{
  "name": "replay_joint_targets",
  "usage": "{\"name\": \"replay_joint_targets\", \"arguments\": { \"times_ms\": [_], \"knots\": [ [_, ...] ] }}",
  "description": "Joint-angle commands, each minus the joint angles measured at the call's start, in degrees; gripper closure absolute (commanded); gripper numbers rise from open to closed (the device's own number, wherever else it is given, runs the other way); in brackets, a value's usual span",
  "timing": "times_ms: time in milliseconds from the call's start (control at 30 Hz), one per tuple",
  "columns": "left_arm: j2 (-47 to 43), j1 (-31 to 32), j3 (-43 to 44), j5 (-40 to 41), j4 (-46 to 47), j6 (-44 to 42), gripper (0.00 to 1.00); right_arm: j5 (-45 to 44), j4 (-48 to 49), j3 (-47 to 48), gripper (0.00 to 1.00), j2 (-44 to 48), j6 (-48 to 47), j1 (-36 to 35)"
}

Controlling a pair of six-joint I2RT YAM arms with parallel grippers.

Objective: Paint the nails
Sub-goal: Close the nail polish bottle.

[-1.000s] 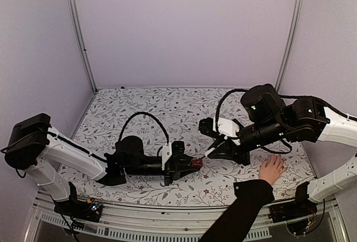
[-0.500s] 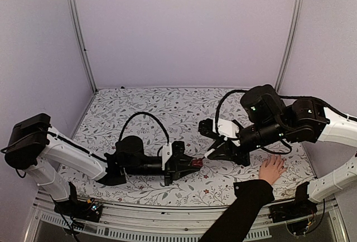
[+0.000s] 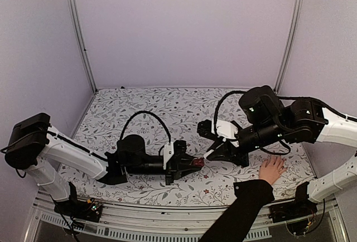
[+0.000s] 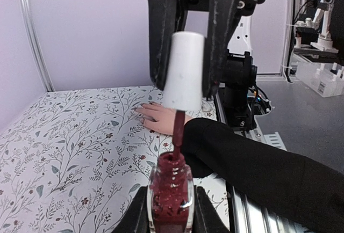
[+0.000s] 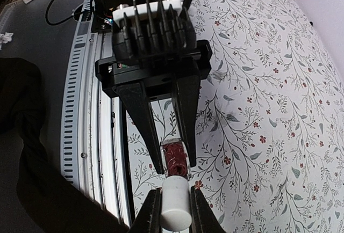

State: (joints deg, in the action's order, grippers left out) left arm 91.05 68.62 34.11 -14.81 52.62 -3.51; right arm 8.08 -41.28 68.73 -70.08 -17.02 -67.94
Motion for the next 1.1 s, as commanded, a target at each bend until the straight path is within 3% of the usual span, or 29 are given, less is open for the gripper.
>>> {"name": "replay_joint_targets", "arguments": {
  "times_ms": [0, 500, 1067],
  "knots": [
    [0.1, 0.8, 1.8, -0.5, -0.8, -1.1, 1.0, 1.2, 1.7, -1.0, 1.0, -0.7, -0.4, -0.6],
    [-0.6, 1.7, 3.0, 0.0, -4.0, -2.2, 1.0, 1.4, 2.0, -1.8, 1.0, -2.2, -0.1, -1.3],
    [-2.5, 1.5, -0.2, -0.1, 0.3, -1.2, 1.0, -0.1, 0.8, -1.9, 1.0, -1.0, -0.4, -1.5]
  ]
}}
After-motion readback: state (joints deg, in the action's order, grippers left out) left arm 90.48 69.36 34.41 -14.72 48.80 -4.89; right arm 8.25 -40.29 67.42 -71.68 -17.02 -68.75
